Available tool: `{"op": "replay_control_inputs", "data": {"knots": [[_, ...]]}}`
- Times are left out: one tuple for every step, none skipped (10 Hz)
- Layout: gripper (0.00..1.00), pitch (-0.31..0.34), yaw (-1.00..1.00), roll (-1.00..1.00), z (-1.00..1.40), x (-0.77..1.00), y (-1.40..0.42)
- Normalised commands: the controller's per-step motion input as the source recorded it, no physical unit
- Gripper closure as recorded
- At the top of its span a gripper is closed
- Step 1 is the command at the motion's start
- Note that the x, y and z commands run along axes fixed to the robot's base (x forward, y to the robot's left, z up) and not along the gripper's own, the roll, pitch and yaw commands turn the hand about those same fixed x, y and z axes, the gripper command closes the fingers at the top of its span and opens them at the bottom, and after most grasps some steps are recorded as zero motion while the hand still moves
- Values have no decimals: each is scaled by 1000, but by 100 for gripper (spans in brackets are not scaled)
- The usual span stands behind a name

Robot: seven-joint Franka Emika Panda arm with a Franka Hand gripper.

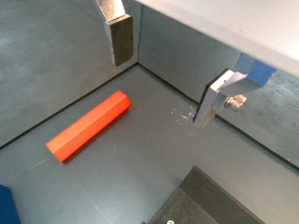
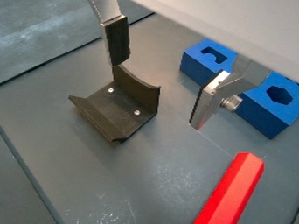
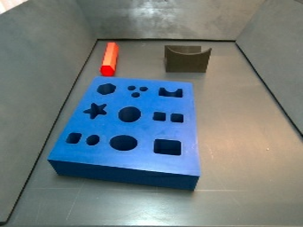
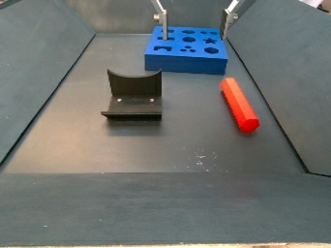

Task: Pick up the hexagon object. Move up. Place the hexagon object on the fixture. Regrasp the hexagon object. Move to above the board. Insert the hexagon object.
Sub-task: Pick up the hexagon object.

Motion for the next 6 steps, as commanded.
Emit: {"op": "replay_control_inputs", "data": {"knots": [[0, 0, -17, -31, -31, 91, 0], [0, -23, 0, 133, -66, -1000, -466], [0, 0, 0, 114, -540, -946, -683], [0, 0, 0, 76, -714, -886, -743], [0, -4, 0, 60, -731, -786, -803], [0, -30, 97, 143, -780, -760, -777]]}}
